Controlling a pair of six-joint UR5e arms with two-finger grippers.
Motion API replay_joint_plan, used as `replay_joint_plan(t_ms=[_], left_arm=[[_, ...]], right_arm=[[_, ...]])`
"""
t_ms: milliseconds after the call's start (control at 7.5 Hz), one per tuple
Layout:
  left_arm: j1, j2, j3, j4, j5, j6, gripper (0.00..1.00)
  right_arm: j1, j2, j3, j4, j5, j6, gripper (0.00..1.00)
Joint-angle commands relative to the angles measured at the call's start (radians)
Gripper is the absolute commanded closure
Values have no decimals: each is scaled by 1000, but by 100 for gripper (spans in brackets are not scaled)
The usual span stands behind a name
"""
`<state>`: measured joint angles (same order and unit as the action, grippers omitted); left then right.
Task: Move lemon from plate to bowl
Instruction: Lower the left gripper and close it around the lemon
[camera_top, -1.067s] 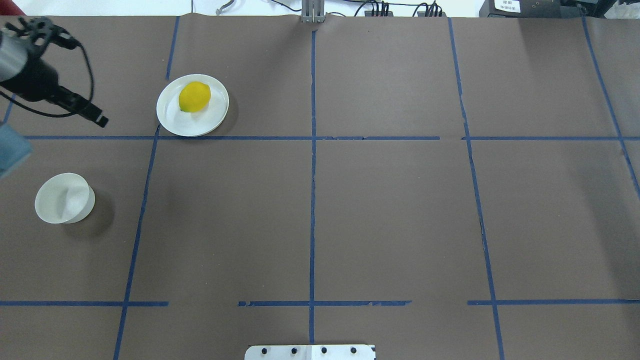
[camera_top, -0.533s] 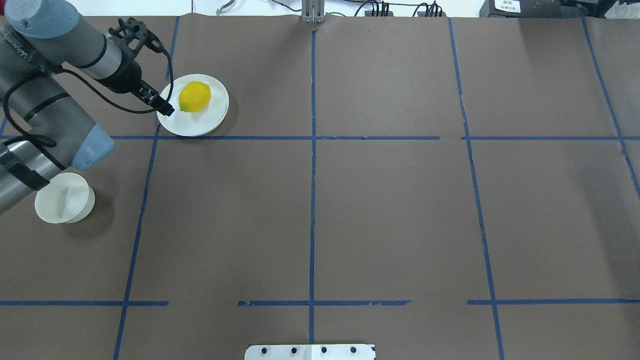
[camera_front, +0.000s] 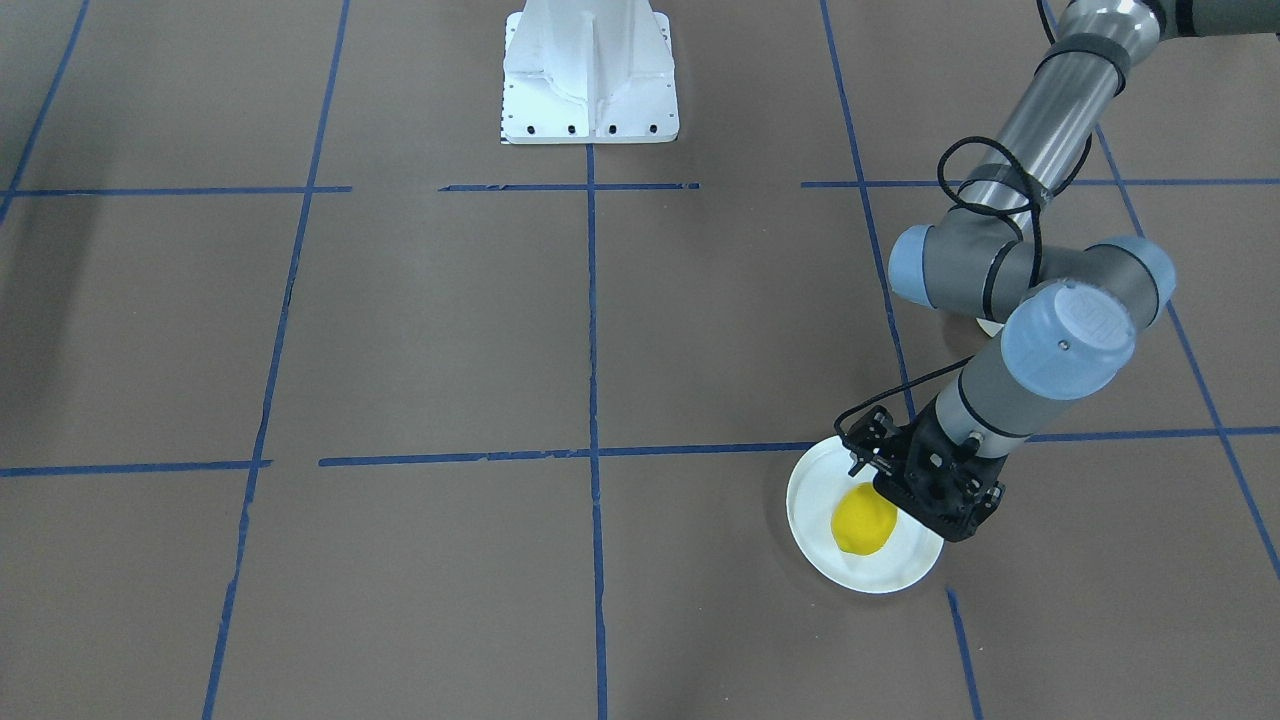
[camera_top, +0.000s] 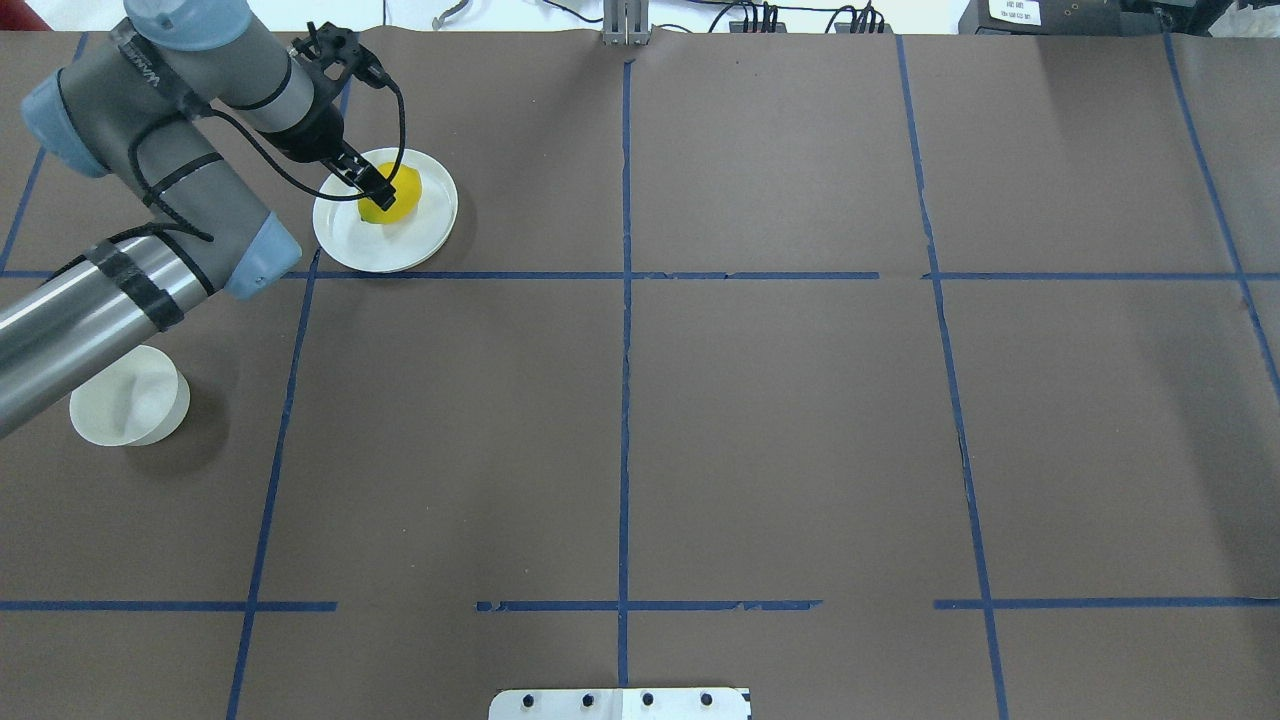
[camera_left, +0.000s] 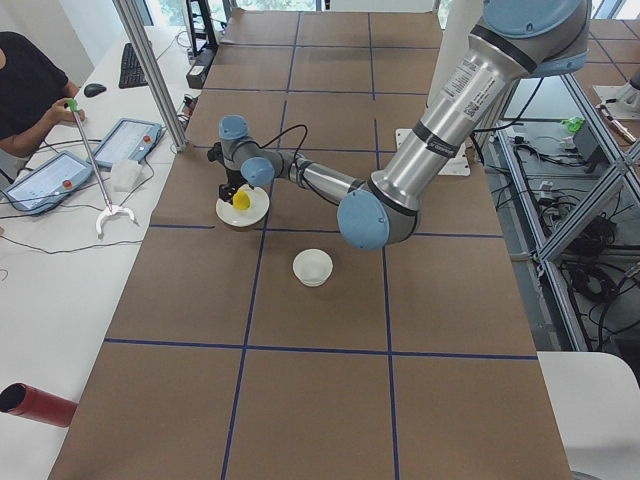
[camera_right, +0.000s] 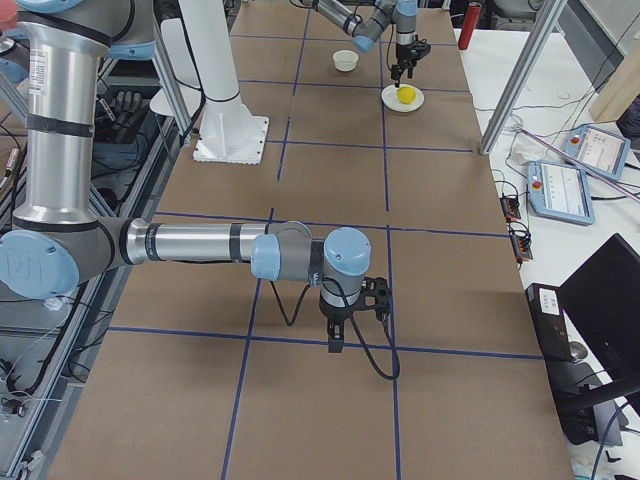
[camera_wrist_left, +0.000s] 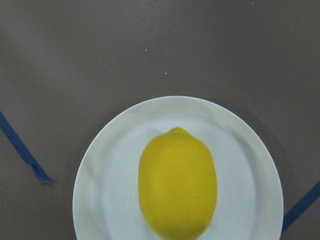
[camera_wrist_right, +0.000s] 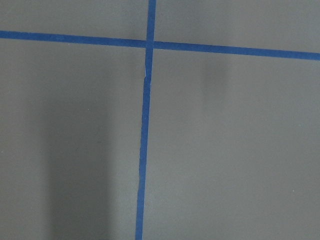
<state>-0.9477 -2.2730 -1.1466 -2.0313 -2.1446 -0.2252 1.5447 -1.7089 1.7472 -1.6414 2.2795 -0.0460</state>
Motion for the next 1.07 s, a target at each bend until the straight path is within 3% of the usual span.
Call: replay_joint_plan(t_ms=[0, 667, 933], left_arm=[[6, -56, 119, -70, 2, -13, 0], [50, -48, 139, -101, 37, -34, 1], [50, -49, 139, -102, 55, -14, 36]], right_arm=[[0, 0, 0, 0, 0, 0, 0], [0, 0, 0, 0, 0, 0, 0], [0, 0, 0, 0, 0, 0, 0]])
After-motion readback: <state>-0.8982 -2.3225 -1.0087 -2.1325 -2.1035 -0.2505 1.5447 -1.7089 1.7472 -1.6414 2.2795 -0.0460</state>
